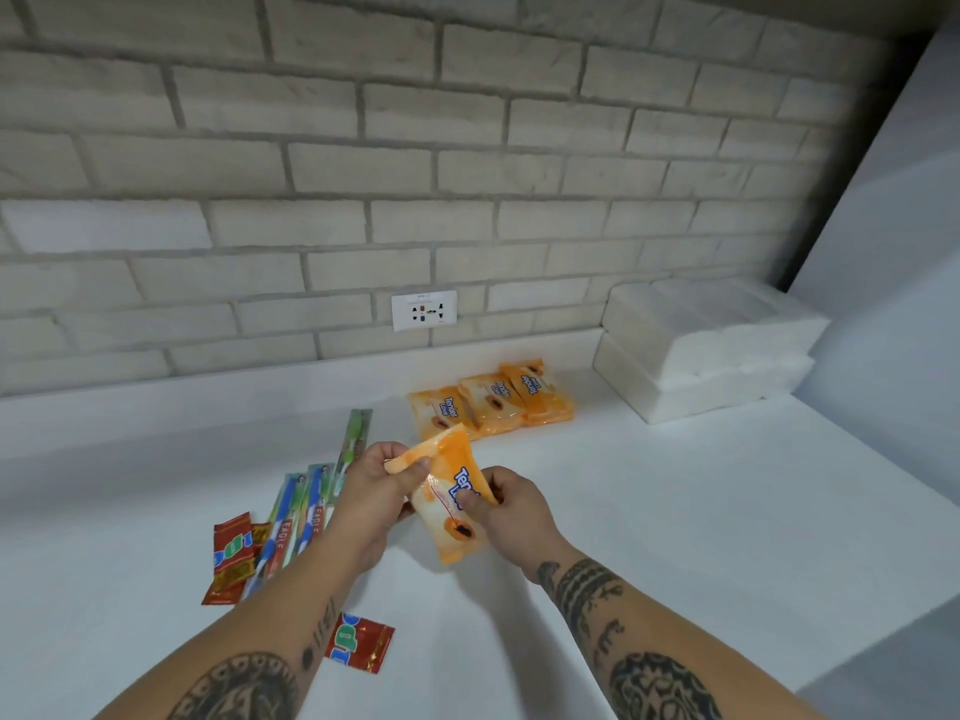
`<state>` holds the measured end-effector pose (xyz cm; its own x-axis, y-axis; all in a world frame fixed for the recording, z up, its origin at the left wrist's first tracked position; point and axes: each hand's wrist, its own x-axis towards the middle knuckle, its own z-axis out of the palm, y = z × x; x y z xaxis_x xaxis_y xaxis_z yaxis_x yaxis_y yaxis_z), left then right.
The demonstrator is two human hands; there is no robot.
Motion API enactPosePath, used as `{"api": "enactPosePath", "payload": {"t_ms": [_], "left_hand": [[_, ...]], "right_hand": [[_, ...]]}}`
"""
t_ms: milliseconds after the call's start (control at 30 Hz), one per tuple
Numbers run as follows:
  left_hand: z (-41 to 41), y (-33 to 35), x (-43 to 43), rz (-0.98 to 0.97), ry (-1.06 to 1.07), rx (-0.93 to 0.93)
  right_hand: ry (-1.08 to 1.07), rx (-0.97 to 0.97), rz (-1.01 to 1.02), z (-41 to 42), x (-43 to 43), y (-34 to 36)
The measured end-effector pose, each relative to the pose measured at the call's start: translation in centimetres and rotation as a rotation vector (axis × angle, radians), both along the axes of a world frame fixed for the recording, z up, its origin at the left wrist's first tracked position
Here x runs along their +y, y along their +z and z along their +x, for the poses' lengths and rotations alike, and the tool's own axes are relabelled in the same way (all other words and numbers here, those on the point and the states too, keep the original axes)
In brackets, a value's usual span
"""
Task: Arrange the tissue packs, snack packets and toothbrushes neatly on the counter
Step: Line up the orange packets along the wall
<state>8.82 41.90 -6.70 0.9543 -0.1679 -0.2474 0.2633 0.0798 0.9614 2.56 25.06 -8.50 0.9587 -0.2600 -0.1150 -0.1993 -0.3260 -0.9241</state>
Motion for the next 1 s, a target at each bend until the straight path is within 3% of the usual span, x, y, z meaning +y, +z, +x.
{"api": "enactPosePath", "payload": {"t_ms": [167,300,400,500,867,933,1000], "left_hand": [[1.9,-1.0,-1.5,0.114,0.068,-0.091],[3.9,-1.3,-2.5,0.059,0.096,-0.003],[5.0,-1.6,-3.3,-0.006,-0.01,0.116],[5.3,-2.3,-4.5,0.074,-0.143,0.117],[11.1,-4.7,-7.8,0.263,0.148,0.011],[12.2,-5.1,-7.9,0.35,0.228,0.01],[13.2,-5.4,-8.3,0.405,0.295,0.011]], "right_hand": [[0.052,0.074,0.013,1.6,-1.6,-1.0],[0.053,0.089,0.078,4.0,-2.6,-1.2],[0.049,0.04,0.108,6.1,-3.6,-1.6],[0.046,-0.008,0.103,7.9,-4.3,-1.6],[0.188,-0.061,0.053,14.8,-8.7,-3.1],[0.12,-0.086,-0.138,16.1,-9.9,-3.5],[0.041,-0.139,-0.472,17.3,-11.1,-3.5]]}}
